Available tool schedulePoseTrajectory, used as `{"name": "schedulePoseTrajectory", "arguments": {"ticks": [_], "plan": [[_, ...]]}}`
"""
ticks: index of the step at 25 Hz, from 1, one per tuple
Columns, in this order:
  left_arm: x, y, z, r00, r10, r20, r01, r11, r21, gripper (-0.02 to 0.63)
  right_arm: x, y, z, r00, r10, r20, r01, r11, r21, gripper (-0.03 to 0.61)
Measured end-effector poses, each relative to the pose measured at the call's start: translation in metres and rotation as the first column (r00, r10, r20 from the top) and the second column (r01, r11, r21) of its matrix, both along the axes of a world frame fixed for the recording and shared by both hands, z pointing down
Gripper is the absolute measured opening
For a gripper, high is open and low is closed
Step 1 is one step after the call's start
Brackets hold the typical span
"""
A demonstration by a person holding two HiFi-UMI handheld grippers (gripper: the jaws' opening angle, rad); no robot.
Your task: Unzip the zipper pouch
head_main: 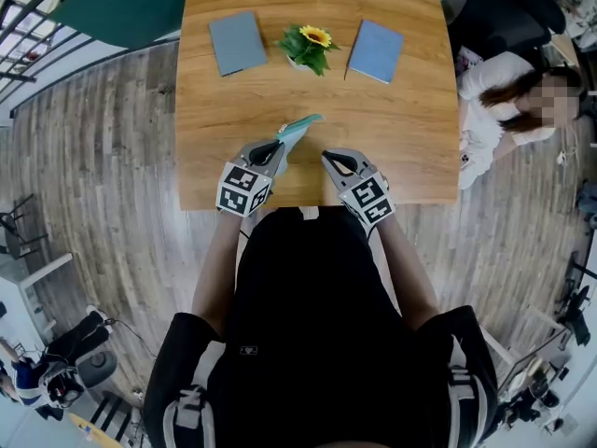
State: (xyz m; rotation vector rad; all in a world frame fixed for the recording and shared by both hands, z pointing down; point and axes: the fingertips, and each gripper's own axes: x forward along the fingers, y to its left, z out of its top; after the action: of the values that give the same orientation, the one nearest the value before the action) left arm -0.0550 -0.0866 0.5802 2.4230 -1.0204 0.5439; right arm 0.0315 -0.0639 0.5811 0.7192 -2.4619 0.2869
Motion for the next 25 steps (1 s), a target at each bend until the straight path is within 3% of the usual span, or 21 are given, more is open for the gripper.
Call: {"name": "schedulePoseTrajectory", "arguments": {"ticks": [14,18,25], "plan": [[0.01,0.01,-0.018,0.989,0.096,0.115,-0.108,0.989,0.102,0.006,-0.01,-0.003,-0.016,0.997,0.007,0.074,-0.005,1.0,-0.025,0.012],[0.014,0.013,-0.023,0.978,0.13,0.161,-0.151,0.98,0.129,0.006,-0.016,-0.007,-0.026,0.991,0.011,0.135,-0.004,0.999,-0.047,0.029],[0.019,0.015,-0.029,0.976,0.142,0.166,-0.168,0.974,0.155,0.008,-0.026,-0.023,-0.044,0.965,0.043,0.257,-0.013,0.993,-0.121,0.041]]}}
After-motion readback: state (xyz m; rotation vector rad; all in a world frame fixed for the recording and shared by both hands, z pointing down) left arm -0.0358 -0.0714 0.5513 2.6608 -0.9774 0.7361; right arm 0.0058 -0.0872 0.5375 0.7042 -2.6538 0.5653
